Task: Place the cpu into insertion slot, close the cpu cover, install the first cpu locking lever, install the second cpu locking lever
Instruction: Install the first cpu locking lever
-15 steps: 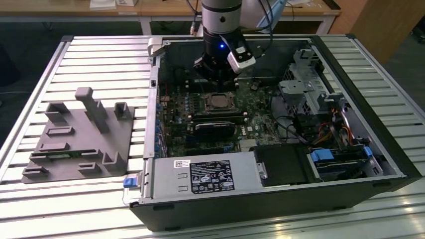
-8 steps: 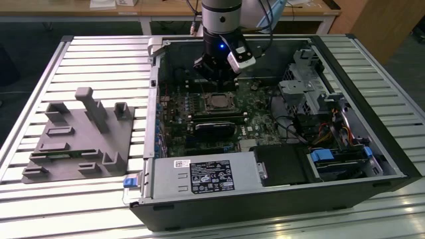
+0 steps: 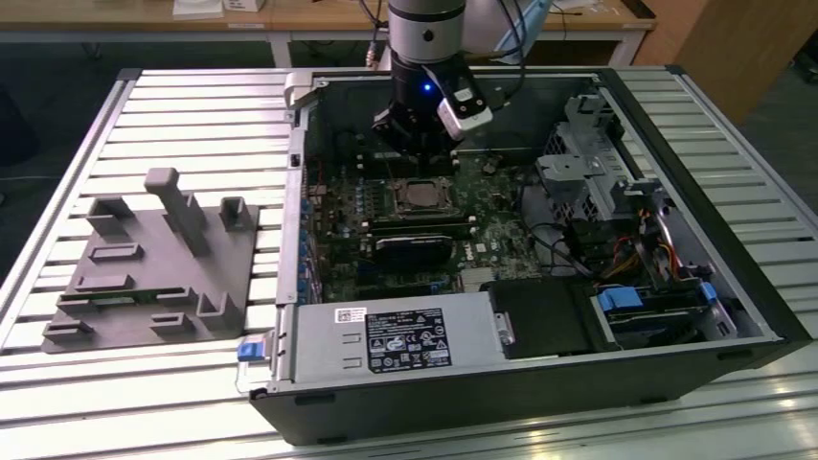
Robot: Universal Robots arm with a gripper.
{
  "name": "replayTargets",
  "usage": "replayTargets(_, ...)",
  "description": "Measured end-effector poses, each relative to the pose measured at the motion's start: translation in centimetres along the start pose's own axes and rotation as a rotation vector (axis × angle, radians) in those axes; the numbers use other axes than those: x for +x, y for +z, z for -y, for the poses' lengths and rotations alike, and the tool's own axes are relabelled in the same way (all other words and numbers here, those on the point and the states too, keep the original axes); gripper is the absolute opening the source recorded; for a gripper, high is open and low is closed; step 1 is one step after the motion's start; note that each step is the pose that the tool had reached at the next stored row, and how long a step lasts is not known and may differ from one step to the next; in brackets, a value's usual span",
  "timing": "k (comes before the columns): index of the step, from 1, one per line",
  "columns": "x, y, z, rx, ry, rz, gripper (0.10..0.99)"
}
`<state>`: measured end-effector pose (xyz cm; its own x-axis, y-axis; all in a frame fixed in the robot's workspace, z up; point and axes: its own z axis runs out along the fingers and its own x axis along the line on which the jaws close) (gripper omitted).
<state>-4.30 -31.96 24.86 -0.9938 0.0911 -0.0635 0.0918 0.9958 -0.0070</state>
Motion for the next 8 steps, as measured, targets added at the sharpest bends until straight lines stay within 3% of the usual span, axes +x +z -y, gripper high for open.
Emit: replayTargets(8,-0.02,-0.31,0.00,0.000,0.000,0.0000,0.106)
